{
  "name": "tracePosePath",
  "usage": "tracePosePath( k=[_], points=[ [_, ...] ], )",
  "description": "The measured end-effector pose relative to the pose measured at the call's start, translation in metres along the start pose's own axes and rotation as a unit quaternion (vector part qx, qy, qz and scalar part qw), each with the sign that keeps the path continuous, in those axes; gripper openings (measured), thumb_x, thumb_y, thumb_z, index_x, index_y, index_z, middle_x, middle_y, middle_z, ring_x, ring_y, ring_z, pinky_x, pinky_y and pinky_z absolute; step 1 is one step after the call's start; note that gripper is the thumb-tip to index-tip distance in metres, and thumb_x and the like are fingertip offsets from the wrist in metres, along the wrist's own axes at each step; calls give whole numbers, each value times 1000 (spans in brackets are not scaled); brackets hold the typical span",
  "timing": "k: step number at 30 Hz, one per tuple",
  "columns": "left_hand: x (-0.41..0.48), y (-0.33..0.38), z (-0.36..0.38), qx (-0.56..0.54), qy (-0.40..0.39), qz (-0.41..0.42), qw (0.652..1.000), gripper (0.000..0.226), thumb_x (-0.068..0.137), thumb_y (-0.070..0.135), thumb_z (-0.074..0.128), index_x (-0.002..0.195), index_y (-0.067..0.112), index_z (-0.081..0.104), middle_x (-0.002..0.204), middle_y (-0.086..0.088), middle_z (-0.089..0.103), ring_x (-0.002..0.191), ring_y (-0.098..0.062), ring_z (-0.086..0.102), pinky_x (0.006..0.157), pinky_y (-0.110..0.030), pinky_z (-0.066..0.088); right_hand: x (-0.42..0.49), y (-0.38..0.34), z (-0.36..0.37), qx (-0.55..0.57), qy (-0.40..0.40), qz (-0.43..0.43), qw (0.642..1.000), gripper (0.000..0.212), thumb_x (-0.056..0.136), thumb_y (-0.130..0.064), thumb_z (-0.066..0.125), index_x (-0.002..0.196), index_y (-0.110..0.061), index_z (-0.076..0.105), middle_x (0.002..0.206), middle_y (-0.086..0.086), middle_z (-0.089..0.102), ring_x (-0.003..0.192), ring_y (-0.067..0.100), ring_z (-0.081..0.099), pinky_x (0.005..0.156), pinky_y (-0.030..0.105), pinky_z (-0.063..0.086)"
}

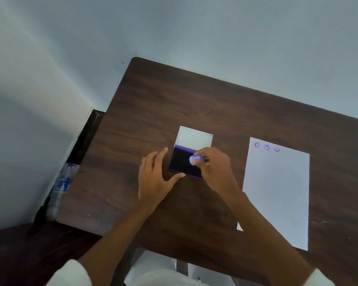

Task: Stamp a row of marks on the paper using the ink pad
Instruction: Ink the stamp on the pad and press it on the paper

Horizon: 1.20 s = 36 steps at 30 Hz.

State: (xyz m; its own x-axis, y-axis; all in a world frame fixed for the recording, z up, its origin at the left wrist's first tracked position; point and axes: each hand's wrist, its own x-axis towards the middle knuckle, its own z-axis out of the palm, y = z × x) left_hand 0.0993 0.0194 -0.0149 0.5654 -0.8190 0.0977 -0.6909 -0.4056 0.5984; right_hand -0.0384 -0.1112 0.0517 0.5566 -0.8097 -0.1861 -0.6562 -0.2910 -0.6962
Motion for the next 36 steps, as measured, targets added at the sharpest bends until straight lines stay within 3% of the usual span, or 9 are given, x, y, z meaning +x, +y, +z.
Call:
tracePosePath(
  k=[3,5,8,11,16,23,27,31,36],
  points=[
    [8,4,7,47,-78,-99,991,120,59,90,57,154,25,24,153,-4,36,135,-23,34,106,-46,35,24,-6,28,-113,-75,-57,989,18,91,-19,60,108,-11,61,110,9,61,96,20,56,78,25,42],
    [8,10,16,74,-83,-102,989,123,53,95,47,152,25,30,150,-2,38,131,-24,36,101,-46,37,34,-3,40,-180,-96,-90,975,21,91,-17,59,112,-11,57,114,11,56,101,24,54,82,32,47],
    [6,17,28,83,-46,-81,992,107,55,86,56,141,23,49,142,-5,49,122,-26,46,91,-44,39,39,2,51,-327,-160,-124,923,33,89,-22,62,120,-14,55,124,10,54,109,24,51,93,37,47],
    [7,14,36,85,-28,-71,993,96,57,76,68,137,23,53,137,-7,54,117,-27,51,88,-43,40,32,8,55,-301,-125,-146,934,31,85,-18,69,113,-11,58,116,11,58,103,26,56,88,39,51],
    [7,5,44,83,-27,-62,994,92,62,80,50,136,25,52,133,-4,54,115,-23,49,86,-41,38,27,11,57,-241,-66,-167,954,29,77,-4,72,102,-9,59,96,9,60,85,23,59,70,39,57],
    [8,11,35,74,-53,-74,993,94,60,82,49,134,24,54,133,-4,55,115,-24,50,86,-44,39,36,-4,55,-329,-140,-135,924,27,87,-19,66,112,-12,59,111,12,58,99,26,57,83,37,52],
    [9,11,33,85,-68,-72,991,103,56,87,50,139,25,51,136,-5,53,117,-26,50,88,-47,42,39,-5,42,-268,-120,-51,954,25,91,-19,60,115,-11,59,112,11,60,96,23,56,77,28,45],
    [9,14,31,85,-64,-71,992,110,57,93,36,140,22,52,136,-7,53,118,-28,51,90,-47,42,33,3,34,-353,-122,-124,919,31,96,-33,49,119,-12,54,116,10,61,99,23,58,82,33,50],
    [9,12,34,79,-65,-71,992,110,59,97,36,139,23,52,136,-6,53,118,-27,50,90,-48,42,32,9,33,-396,-96,-161,899,39,98,-46,37,105,-11,53,100,10,67,81,24,64,65,35,56]
  ],
)
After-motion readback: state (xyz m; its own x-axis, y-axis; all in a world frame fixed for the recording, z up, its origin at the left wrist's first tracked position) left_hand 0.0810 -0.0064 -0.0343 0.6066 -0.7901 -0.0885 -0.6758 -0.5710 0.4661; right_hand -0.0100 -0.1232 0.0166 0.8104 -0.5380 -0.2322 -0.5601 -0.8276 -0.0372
